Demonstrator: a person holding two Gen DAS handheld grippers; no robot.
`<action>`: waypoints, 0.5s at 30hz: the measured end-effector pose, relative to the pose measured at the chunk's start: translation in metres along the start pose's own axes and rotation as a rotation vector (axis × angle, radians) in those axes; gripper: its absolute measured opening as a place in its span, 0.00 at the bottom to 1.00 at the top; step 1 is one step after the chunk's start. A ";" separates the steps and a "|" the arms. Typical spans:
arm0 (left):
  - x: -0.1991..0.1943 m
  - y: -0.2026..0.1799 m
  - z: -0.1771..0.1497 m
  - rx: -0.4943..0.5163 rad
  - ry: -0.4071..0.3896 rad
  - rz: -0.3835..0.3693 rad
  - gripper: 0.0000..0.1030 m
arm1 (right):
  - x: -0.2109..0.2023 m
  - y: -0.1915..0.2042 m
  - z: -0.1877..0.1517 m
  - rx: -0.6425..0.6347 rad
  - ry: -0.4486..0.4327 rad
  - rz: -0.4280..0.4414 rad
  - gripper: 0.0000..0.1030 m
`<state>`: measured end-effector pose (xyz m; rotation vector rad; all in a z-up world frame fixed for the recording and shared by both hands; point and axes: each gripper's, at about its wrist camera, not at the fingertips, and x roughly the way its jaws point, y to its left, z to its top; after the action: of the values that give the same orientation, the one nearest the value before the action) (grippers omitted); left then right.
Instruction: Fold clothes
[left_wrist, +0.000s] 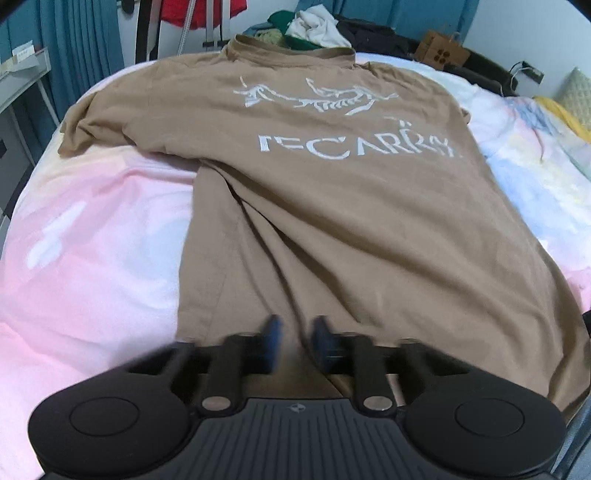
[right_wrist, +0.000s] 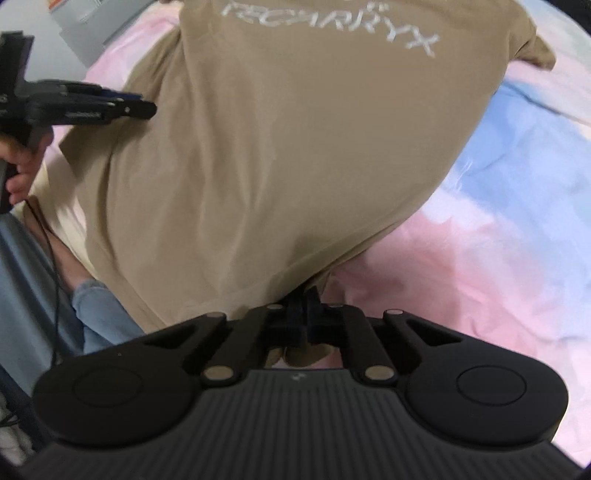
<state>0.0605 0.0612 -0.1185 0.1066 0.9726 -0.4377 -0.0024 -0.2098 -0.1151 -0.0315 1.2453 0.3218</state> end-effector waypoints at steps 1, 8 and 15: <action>-0.006 0.000 0.000 -0.006 -0.014 -0.014 0.01 | -0.007 -0.002 0.000 0.004 -0.016 0.001 0.04; -0.062 0.036 0.010 -0.335 -0.167 -0.356 0.01 | -0.069 -0.020 0.005 0.023 -0.140 -0.025 0.04; -0.080 0.095 -0.006 -0.640 -0.138 -0.487 0.01 | -0.127 -0.046 -0.004 0.052 -0.204 -0.066 0.04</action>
<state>0.0555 0.1743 -0.0666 -0.7428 0.9583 -0.5482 -0.0300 -0.2830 -0.0048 0.0050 1.0477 0.2291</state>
